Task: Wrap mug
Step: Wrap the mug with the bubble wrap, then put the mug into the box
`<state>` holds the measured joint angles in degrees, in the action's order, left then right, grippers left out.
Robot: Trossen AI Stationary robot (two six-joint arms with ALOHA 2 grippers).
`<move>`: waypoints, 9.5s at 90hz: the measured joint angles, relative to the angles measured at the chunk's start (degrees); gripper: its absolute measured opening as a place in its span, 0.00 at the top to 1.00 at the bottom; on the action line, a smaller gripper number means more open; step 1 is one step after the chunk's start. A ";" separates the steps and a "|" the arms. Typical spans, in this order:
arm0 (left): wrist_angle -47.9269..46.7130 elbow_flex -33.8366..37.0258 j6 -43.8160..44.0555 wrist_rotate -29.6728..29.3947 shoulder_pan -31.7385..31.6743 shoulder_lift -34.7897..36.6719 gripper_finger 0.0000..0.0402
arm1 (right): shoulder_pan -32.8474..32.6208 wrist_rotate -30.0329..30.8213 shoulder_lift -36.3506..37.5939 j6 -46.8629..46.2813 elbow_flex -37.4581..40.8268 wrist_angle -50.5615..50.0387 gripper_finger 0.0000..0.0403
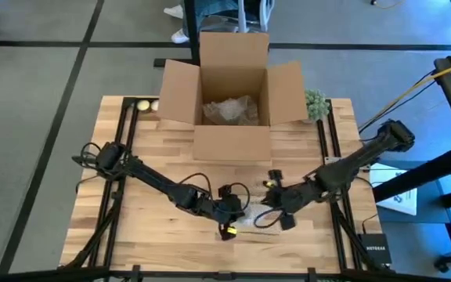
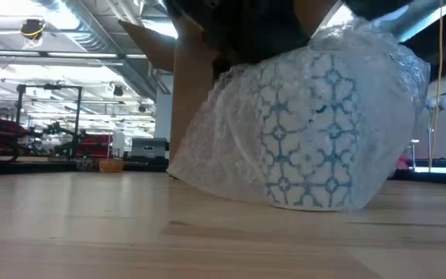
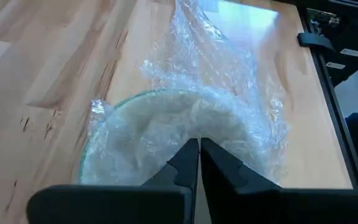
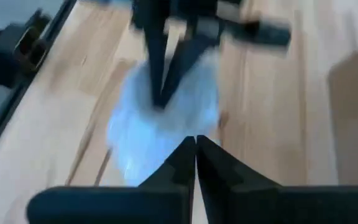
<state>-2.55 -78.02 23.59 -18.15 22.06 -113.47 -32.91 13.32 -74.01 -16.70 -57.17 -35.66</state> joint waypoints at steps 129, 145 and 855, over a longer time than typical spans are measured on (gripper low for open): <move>-0.27 0.31 -0.87 0.30 -0.63 1.42 1.00 | 4.09 -2.23 -14.55 12.21 13.75 44.32 1.00; -2.09 -0.04 -1.06 -0.30 -0.17 7.00 1.00 | 4.09 -2.45 -14.58 12.04 13.89 43.91 1.00; -36.66 -1.55 11.68 -22.28 15.34 27.88 1.00 | -5.11 6.49 -17.39 23.34 -24.51 -11.64 0.94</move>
<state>-39.21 -79.57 35.28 -40.43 37.40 -85.59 -38.02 19.81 -91.40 6.63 -81.69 -47.31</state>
